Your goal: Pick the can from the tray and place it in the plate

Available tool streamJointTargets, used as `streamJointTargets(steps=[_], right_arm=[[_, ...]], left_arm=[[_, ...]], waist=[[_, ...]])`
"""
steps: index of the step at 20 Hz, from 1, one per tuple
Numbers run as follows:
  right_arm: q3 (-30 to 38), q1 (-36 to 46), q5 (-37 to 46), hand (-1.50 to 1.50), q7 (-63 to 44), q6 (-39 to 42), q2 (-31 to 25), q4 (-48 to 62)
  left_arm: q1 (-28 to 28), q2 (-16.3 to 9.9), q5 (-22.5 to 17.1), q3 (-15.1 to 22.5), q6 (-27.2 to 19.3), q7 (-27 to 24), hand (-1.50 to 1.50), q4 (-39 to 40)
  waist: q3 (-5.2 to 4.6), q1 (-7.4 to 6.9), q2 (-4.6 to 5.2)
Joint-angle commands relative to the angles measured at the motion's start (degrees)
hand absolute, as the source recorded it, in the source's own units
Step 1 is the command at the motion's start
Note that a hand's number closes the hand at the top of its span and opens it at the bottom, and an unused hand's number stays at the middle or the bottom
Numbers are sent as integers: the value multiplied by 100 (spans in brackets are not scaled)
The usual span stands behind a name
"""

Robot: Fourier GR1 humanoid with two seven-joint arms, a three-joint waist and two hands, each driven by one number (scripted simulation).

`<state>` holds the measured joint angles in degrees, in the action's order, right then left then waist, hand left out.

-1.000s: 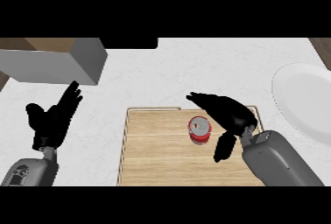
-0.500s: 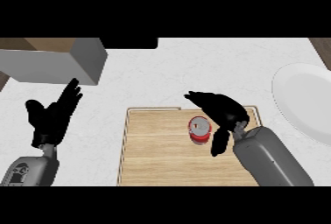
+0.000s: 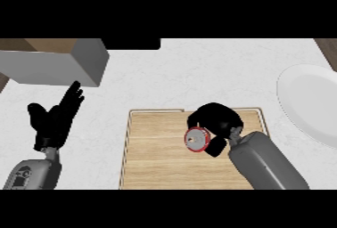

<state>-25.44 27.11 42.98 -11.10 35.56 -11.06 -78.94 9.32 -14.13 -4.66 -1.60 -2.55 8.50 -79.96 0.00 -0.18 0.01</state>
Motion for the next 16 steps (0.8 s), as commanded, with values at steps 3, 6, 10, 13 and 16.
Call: streamJointTargets(steps=[3, 6, 10, 13, 16], right_arm=[[151, -254, 346, 150, 363, -44, 227, -47], [323, -888, 310, 150, 474, -719, 40, -202], [952, -1497, 109, 150, 872, -1356, -290, -208], [835, -1773, 504, 150, 619, -1972, -80, -717], [1147, -1613, 747, 150, 579, -2284, -423, -1212]], left_arm=[[14, 12, 70, -232, 216, -151, 0, 209], [-38, 50, 138, -89, -38, 355, 0, -438], [-171, -14, -1, -179, 206, 129, 0, -251], [44, 26, 128, -173, 94, 218, 0, -110], [-372, 163, 124, -80, 128, -45, 0, -293]], waist=[[0, 10, 0], [3, 22, -7], [5, 65, 3], [2, 80, -6], [-1, 67, -25]])
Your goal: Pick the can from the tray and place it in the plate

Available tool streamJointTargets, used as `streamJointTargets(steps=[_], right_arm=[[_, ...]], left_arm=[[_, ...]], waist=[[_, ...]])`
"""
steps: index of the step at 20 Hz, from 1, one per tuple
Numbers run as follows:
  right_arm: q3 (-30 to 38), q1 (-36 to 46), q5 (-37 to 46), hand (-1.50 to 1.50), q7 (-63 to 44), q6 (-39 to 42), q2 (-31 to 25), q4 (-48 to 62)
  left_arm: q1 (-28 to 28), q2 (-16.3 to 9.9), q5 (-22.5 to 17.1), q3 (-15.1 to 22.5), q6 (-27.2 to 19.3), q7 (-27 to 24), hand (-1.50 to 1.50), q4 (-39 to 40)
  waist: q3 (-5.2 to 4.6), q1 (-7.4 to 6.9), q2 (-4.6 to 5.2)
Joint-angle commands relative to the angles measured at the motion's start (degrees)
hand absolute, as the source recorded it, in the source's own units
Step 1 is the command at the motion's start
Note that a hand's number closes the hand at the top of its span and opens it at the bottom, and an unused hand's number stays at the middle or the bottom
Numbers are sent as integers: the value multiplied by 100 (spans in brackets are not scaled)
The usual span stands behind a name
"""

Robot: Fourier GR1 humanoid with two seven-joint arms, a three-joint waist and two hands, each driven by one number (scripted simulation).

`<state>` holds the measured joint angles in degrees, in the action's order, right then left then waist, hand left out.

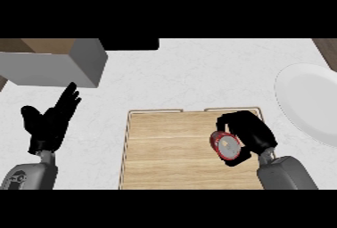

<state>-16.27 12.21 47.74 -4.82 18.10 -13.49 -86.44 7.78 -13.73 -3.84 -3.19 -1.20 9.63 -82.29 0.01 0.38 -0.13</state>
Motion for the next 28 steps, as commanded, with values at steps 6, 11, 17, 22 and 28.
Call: streamJointTargets(steps=[6, 11, 17, 22, 28], right_arm=[[876, -455, 684, 150, 75, -2382, -5, -1241], [1476, -248, 844, 150, -726, -2463, 40, -1900], [2733, -178, -255, 150, -552, -2236, -301, -1507], [3430, 440, -755, 150, 17, -2420, -676, -49], [4119, 848, -1117, 150, 880, -2526, -1430, 1571]], left_arm=[[-24, 174, 8, -18, -150, 9, 0, -3], [135, 76, 125, 30, -153, 279, 0, -128], [14, 43, 55, -24, -10, 335, 0, -333], [-30, 137, 142, 13, -34, 304, 0, -392], [273, 69, 193, -182, 70, -95, 0, 287]], waist=[[6, 92, -29], [0, 21, -8], [2, -42, 5], [2, -82, 17], [1, -63, 31]])
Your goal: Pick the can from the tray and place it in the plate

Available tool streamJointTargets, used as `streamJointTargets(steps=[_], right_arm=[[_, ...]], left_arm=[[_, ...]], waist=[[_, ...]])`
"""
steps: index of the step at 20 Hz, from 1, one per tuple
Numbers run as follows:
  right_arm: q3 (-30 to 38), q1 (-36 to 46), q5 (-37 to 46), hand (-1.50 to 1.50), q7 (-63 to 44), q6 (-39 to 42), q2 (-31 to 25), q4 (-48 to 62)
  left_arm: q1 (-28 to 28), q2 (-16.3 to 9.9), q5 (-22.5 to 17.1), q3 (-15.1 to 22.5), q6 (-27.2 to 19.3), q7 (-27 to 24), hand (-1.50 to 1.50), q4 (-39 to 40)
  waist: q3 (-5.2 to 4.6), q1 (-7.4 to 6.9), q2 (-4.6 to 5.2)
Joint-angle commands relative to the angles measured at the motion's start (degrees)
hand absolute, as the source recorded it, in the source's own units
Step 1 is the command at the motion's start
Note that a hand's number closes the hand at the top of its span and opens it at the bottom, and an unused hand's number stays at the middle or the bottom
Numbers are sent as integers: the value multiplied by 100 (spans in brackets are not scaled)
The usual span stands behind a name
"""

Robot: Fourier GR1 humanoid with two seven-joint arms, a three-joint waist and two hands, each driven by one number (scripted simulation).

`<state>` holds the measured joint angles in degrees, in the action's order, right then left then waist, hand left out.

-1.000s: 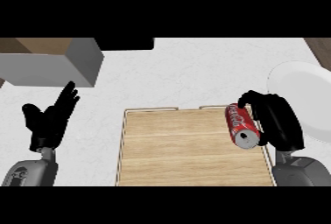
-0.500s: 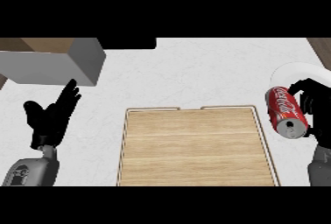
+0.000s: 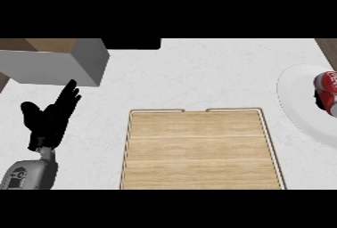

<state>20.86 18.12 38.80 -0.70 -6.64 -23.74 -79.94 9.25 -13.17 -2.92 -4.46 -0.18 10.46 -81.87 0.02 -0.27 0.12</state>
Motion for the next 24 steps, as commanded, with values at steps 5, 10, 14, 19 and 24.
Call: streamJointTargets(steps=[5, 10, 14, 19, 24], right_arm=[[531, 311, -83, 150, 1506, -206, -916, 2634], [599, 891, -469, 150, 1288, 755, -1021, 3703], [365, 1193, -201, -150, 2414, 919, -1508, 4743], [912, 1317, -750, -150, 3732, 540, -1651, 4908], [1319, 1482, -1677, -150, 4553, 1536, -1444, 4590]], left_arm=[[34, 58, 20, 15, 71, 22, 0, 30], [190, 75, 54, 4, 69, -79, 0, 183], [-38, 270, 226, 203, -141, 81, 0, -282], [278, 96, 66, -6, 49, 206, 0, 43], [61, 63, 120, -52, 65, -57, 0, 137]], waist=[[6, -55, 16], [9, -95, 38], [12, -131, 25], [15, -66, 21], [7, 17, -19]])
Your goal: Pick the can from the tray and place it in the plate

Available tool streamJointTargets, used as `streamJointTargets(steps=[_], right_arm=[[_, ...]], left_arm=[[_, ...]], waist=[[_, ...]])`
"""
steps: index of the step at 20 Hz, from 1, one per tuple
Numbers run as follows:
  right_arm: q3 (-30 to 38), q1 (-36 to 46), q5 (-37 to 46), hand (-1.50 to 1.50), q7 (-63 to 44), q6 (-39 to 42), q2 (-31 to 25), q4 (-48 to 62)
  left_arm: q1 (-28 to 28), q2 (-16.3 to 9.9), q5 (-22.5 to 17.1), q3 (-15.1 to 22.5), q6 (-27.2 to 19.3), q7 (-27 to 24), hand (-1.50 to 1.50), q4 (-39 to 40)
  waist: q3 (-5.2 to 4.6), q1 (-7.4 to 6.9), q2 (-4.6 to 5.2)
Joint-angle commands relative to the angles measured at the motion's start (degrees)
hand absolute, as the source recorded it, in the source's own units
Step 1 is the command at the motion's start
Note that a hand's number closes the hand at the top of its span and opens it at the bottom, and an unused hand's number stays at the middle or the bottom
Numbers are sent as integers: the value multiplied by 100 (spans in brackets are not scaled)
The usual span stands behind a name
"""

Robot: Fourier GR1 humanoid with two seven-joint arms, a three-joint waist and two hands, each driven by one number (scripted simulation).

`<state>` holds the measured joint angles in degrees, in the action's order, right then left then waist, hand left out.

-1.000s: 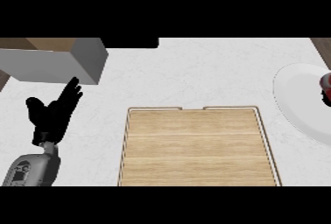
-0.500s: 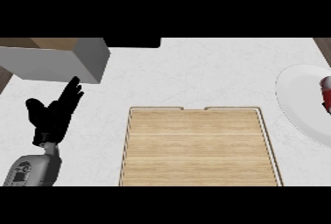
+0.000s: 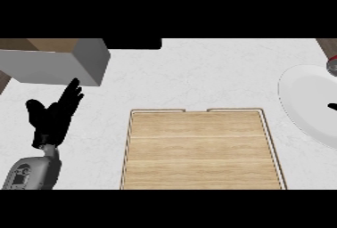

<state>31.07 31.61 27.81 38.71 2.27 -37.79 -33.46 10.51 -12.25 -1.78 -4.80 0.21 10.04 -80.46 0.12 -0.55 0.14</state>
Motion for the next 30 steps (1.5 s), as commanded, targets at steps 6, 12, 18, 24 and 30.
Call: streamJointTargets(steps=[6, 12, 18, 24, 30], right_arm=[[697, 246, -1389, -150, -854, 1658, -44, -160], [871, 255, -1920, -150, -1401, 2992, -658, 382], [714, -79, -1767, -150, -22, 2850, -882, 1136], [700, -247, -1889, -150, 218, 3027, -1352, 1479], [707, -209, -1897, -150, 426, 2882, -1660, 1820]], left_arm=[[-76, -38, 22, -142, -72, -40, 0, -38], [28, -10, -14, -105, 22, 92, 0, -10], [130, 155, 46, 13, -35, 313, 0, -175], [-302, 118, 99, -48, 44, -38, 0, -276], [23, 151, 41, -64, 123, 15, 0, 1]], waist=[[-20, 129, -43], [-10, 48, -6], [0, -31, 20], [1, -39, 20], [11, -70, 46]])
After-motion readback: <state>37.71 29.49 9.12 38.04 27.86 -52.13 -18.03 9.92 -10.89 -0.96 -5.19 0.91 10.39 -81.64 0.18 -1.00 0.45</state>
